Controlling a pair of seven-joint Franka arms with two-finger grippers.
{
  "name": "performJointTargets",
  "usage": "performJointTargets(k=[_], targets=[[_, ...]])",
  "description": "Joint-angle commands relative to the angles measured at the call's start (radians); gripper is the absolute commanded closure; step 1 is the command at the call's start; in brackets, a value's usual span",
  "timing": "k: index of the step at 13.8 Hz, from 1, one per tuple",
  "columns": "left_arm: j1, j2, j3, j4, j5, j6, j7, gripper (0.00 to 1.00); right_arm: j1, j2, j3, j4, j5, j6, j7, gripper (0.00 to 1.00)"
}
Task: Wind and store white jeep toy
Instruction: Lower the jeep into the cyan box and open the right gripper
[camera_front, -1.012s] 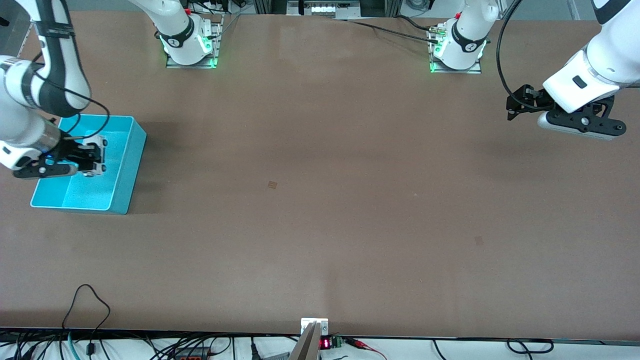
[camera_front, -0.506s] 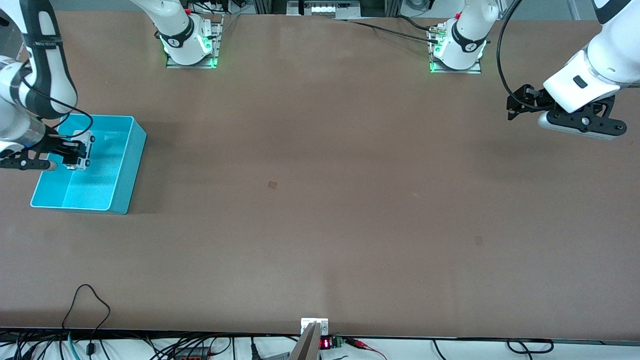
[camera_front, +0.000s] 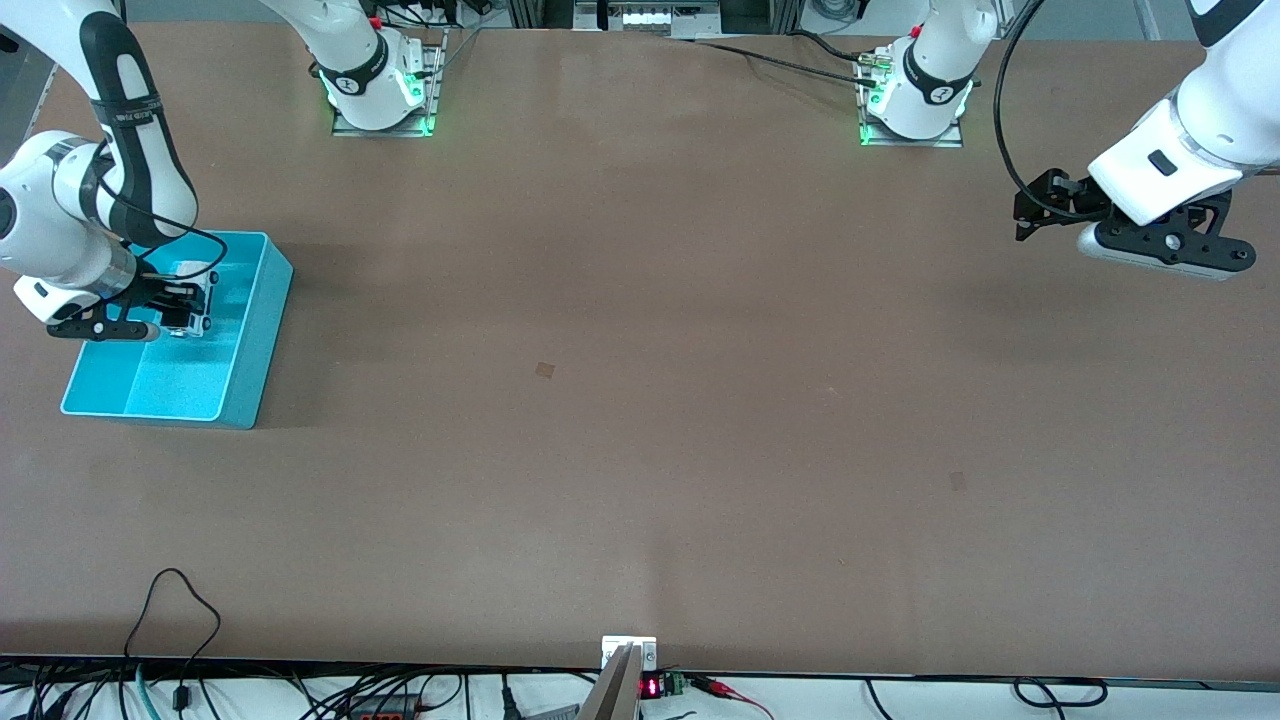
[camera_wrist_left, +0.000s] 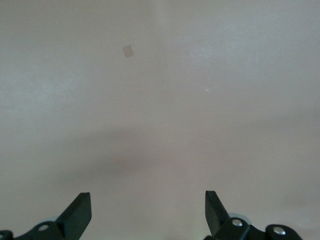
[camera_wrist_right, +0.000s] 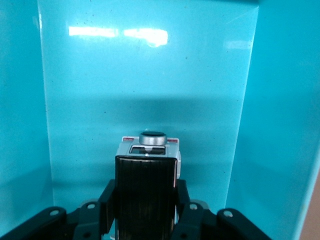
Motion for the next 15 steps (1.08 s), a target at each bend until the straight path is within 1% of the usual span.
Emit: performJointTargets(k=[1, 3, 5, 7, 8, 9, 10, 11, 12, 13, 14, 15], targets=[[0.021, 0.012, 0.000, 0.029, -0.016, -0.022, 0.002, 0.00, 0.001, 0.016, 0.009, -0.014, 0.038, 0.031, -0.010, 1.00], [0.024, 0.021, 0.000, 0.038, -0.052, -0.020, 0.002, 0.00, 0.001, 0.042, 0.017, -0.014, 0.095, 0.057, -0.062, 1.00], [0.027, 0.026, 0.001, 0.043, -0.057, -0.022, 0.003, 0.00, 0.001, 0.060, 0.037, -0.012, 0.161, 0.058, -0.094, 1.00], [0.036, 0.026, 0.001, 0.041, -0.059, -0.022, 0.002, 0.00, 0.001, 0.078, 0.043, -0.012, 0.192, 0.083, -0.120, 1.00], [0.035, 0.028, 0.000, 0.046, -0.059, -0.022, 0.003, 0.00, 0.001, 0.083, 0.043, -0.012, 0.195, 0.083, -0.130, 0.96], [0.035, 0.028, -0.002, 0.045, -0.059, -0.022, 0.002, 0.00, 0.001, 0.083, 0.043, -0.011, 0.195, 0.081, -0.130, 0.86], [0.033, 0.028, -0.003, 0.045, -0.059, -0.022, 0.000, 0.00, 0.001, 0.083, 0.043, -0.008, 0.195, 0.077, -0.130, 0.68], [0.035, 0.028, -0.003, 0.045, -0.059, -0.022, 0.002, 0.00, 0.001, 0.083, 0.043, -0.003, 0.195, 0.077, -0.130, 0.42], [0.033, 0.026, -0.005, 0.045, -0.059, -0.024, 0.002, 0.00, 0.000, 0.082, 0.043, 0.000, 0.195, 0.075, -0.130, 0.37], [0.033, 0.026, -0.008, 0.045, -0.059, -0.027, 0.000, 0.00, 0.001, 0.080, 0.043, 0.005, 0.195, 0.072, -0.130, 0.26], [0.035, 0.028, -0.007, 0.041, -0.057, -0.028, 0.002, 0.00, 0.001, 0.076, 0.043, 0.005, 0.195, 0.072, -0.130, 0.06], [0.038, 0.032, -0.003, 0.044, -0.057, -0.025, 0.002, 0.00, 0.004, 0.066, 0.043, 0.006, 0.195, 0.072, -0.131, 0.00]])
